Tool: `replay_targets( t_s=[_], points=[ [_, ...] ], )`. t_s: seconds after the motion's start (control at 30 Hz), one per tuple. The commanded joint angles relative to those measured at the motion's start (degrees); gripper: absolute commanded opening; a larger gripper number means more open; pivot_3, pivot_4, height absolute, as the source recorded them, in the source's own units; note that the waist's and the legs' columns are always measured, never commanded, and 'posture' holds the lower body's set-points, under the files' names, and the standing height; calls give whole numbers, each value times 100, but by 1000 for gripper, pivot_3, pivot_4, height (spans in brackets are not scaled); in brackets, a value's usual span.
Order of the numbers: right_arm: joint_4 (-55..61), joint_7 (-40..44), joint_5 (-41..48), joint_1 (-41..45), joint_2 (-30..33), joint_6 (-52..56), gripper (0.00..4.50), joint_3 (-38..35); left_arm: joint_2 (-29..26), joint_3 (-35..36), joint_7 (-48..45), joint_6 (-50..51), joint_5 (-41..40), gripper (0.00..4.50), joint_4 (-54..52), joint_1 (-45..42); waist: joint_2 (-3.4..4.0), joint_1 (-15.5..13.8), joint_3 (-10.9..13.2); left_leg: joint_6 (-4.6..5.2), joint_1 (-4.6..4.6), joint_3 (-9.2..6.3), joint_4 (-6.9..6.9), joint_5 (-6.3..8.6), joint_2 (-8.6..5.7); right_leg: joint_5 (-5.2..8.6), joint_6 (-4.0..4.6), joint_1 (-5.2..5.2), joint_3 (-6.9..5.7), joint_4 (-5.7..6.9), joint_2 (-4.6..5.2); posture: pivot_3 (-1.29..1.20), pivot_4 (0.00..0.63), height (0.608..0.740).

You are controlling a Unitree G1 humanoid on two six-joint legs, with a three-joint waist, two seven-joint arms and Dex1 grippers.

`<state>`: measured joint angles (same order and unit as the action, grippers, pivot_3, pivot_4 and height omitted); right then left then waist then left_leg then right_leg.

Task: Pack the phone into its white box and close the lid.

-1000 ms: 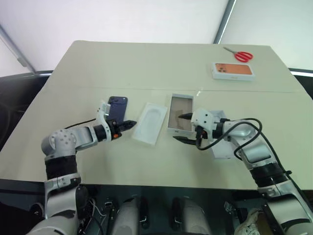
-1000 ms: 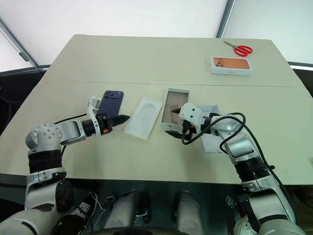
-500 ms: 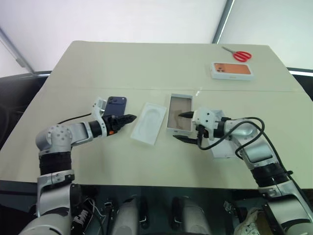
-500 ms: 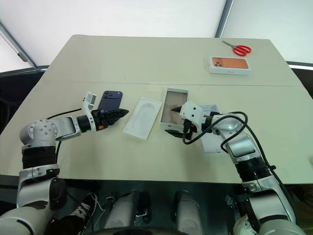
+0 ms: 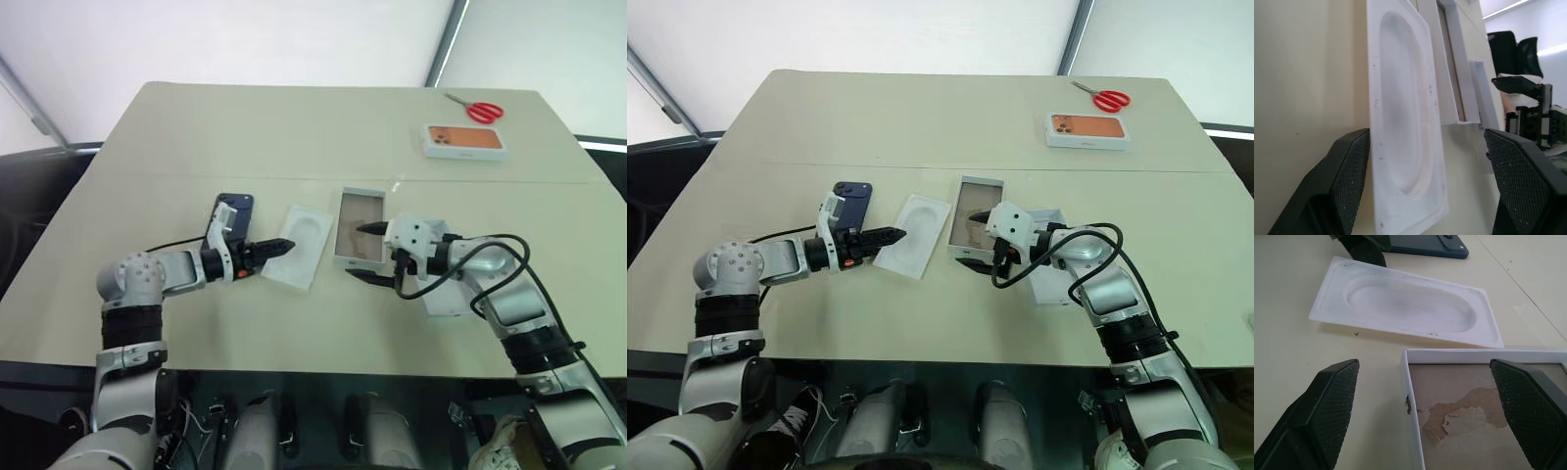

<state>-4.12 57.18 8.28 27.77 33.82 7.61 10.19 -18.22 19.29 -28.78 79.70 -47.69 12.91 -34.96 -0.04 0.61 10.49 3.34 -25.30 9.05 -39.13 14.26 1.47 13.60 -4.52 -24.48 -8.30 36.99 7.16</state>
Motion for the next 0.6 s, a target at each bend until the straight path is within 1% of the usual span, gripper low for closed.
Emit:
replay_targets(
  t_s=[0.03, 0.2, 0.43, 0.53, 0.6],
  points=[
    [272, -42, 106, 88, -22, -96, 4500, -185, 170, 90, 98, 106, -102, 2539, -11, 74, 0, 5, 0, 0, 0, 0, 0, 0, 0, 0, 0, 0, 0, 0, 0, 0, 150, 738],
    [277, -54, 119, 77, -2, -103, 4500, -208, 204, 122, 223, 154, -75, 55, -115, 173, 1, 5, -1, 0, 2, 0, 0, 0, 2, 0, 0, 1, 0, 1, -1, 0, 150, 738],
    [259, -117, 104, 97, -15, -151, 4500, -214, 256, 184, 339, 186, -145, 12, -220, 210, 2, 12, -2, 0, 4, 0, 0, 0, 2, 0, 0, 2, 1, 1, 4, 0, 150, 738],
    [249, -109, 119, 87, -21, -160, 4500, -205, 332, 426, 389, 256, -338, 12, -199, 136, 2, 14, -1, 0, 4, 0, 0, 0, 2, 0, 0, 2, 1, 1, 4, 0, 150, 738],
    [267, -26, 151, 46, 10, -132, 4500, -176, 361, 731, 438, 312, -497, 12, -168, 58, 1, 13, -1, 0, 3, 0, 0, 0, 2, 0, 0, 2, 1, 1, 4, 0, 150, 738]
  ],
)
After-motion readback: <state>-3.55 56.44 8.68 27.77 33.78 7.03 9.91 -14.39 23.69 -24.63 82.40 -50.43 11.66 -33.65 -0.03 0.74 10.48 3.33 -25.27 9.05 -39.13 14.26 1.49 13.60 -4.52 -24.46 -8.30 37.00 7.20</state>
